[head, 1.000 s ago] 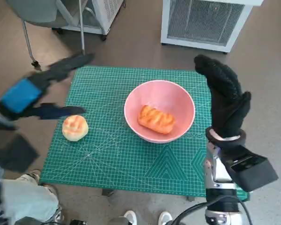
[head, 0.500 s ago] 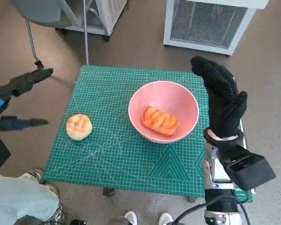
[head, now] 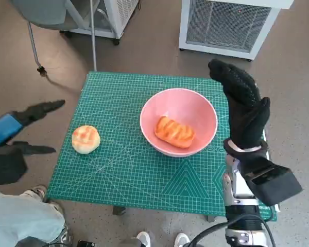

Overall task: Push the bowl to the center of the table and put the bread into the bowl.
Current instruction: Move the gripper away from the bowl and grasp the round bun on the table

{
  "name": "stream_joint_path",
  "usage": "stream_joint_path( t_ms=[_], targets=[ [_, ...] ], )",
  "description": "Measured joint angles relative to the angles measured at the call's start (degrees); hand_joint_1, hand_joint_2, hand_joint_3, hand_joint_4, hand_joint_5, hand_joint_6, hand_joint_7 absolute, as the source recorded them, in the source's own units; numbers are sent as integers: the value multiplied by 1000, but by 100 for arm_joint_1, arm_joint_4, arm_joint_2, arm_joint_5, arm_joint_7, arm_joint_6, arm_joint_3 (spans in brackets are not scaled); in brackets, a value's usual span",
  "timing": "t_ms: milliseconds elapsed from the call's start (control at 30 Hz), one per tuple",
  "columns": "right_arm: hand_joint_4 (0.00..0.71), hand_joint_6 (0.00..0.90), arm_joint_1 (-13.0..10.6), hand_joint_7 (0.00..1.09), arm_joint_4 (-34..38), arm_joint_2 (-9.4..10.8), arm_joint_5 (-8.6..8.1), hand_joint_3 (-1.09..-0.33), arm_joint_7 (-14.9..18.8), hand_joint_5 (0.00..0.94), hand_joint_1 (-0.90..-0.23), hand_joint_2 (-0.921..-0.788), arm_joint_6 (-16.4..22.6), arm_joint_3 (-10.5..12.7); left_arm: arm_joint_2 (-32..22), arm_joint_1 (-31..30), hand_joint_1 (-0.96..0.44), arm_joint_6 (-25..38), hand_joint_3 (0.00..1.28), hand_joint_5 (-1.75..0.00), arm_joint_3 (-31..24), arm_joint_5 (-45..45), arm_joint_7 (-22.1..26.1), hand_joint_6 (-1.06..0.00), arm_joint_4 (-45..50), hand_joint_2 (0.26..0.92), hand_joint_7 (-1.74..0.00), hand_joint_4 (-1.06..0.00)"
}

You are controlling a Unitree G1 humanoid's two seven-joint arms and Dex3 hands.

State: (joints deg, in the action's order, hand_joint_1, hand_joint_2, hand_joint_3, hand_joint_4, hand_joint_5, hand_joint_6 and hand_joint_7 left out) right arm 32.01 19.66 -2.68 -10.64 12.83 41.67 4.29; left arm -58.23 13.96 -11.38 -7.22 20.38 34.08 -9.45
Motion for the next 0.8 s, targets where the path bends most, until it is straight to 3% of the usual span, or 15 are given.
stream_joint_path(
  t_ms=[367,800],
  targets=[
    [280,-1,10,691,3,-68,16,-802,55,31,-515,-921,0,2,219,473,99,25,4,1,915,722,-273,-105,-633,769,-1,1],
    [278,-1,-9,690,-62,-119,-51,-803,115,32,-510,-921,-13,10,634,1108,19,-47,0,-5,1621,1197,-668,-151,-1577,760,-16,-15]
  ],
)
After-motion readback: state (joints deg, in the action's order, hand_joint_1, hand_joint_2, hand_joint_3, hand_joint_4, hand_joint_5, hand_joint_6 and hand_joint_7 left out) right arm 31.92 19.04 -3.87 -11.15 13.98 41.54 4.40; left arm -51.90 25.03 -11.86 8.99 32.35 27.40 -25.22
